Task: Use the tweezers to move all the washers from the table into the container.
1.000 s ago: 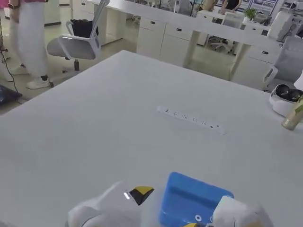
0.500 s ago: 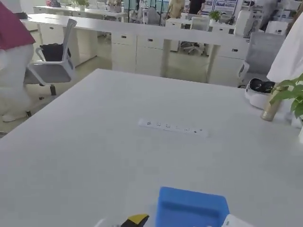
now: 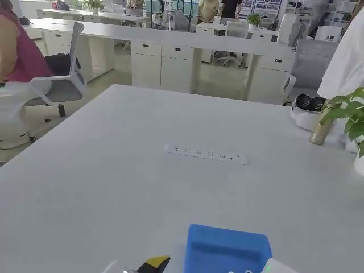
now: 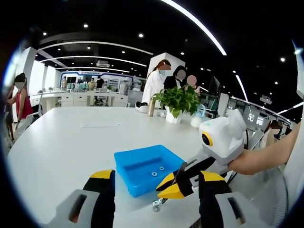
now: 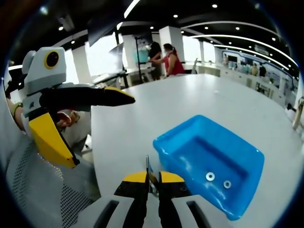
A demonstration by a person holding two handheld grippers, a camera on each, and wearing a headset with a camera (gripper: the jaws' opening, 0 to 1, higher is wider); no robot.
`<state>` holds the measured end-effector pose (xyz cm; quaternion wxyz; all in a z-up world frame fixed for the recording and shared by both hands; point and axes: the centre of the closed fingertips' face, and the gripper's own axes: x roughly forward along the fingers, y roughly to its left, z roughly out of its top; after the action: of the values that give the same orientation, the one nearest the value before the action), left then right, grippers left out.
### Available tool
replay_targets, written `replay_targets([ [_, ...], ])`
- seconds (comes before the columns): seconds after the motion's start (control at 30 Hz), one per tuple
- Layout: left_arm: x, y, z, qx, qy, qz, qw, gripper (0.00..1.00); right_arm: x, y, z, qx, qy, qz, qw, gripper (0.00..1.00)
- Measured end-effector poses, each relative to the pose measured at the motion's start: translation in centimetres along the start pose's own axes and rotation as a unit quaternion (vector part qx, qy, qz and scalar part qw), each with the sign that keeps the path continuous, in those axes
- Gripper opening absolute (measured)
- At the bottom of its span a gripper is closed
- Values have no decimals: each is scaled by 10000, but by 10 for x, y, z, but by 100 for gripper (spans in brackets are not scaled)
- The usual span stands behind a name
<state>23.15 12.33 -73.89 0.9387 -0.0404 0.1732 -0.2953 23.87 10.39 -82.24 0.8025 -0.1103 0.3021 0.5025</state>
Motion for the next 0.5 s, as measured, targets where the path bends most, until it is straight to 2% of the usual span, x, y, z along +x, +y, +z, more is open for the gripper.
replay_targets([
  [0.13, -2, 4, 1, -38, -29, 91, 9999, 71, 0, -2, 0, 38, -3, -56, 10000, 4],
  [0.5, 0, 1, 1, -55, -43, -9, 10000, 71, 4, -1, 3, -195, 89, -129, 9997, 4],
])
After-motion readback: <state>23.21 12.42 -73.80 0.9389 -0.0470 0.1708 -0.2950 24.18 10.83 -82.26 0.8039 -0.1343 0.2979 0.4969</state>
